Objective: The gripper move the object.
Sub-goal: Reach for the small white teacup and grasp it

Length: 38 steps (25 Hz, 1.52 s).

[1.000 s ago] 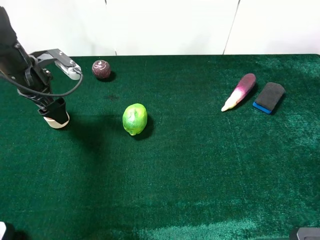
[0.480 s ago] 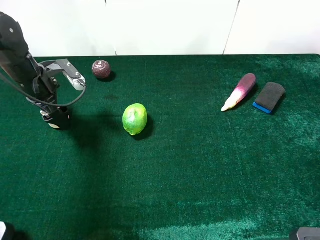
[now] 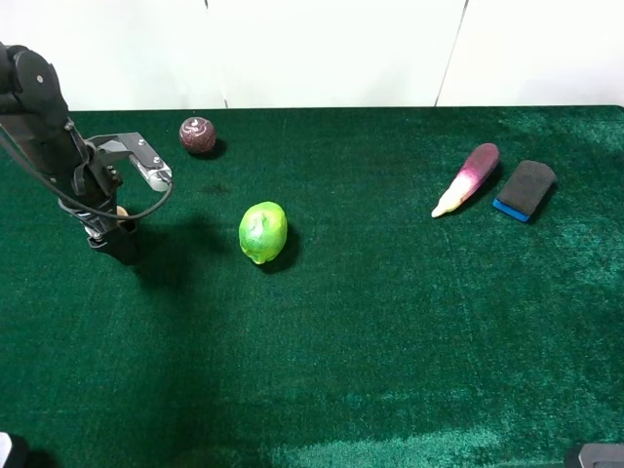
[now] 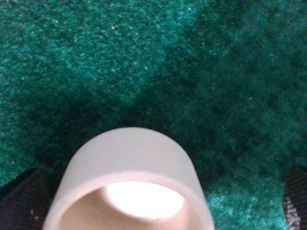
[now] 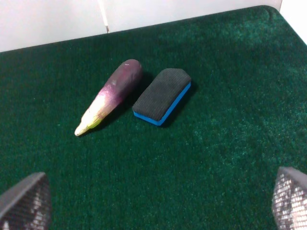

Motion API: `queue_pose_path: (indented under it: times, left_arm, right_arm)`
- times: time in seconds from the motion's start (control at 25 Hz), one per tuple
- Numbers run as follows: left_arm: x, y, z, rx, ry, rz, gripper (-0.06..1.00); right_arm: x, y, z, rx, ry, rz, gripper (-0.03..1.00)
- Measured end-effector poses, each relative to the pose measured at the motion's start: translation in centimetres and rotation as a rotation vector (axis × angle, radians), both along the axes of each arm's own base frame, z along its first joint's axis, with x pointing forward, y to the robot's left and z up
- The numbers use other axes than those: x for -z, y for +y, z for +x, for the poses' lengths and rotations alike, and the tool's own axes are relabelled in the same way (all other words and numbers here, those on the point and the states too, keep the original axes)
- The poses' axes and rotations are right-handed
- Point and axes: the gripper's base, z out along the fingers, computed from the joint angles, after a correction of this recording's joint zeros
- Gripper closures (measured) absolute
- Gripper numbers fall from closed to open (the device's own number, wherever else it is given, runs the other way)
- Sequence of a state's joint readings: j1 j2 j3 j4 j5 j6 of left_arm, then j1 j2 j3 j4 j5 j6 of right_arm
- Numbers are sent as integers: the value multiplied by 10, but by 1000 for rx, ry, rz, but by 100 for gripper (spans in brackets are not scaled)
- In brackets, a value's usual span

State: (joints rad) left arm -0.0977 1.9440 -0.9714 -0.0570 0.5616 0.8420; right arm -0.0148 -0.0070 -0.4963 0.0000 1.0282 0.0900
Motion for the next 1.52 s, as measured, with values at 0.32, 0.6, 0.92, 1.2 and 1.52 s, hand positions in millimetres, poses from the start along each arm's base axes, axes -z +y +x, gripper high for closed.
queue_pose_path:
  times: [0.32,0.6,0.92,1.2,1.52]
  left_arm:
    - [0,1,0,18,-1,15,17]
    - [0,2,0,26,-2,21,37]
    - [0,2,0,29,-2,24,37]
    - [0,2,0,30,-2,24,37]
    - [-1,2,0,24,-5,25,38]
  right_arm:
    - [0,0,0,0,0,0,28]
    - [0,0,0,0,0,0,28]
    - [0,0,0,0,0,0,28]
    - [0,0,0,0,0,0,28]
    - [0,0,0,0,0,0,28]
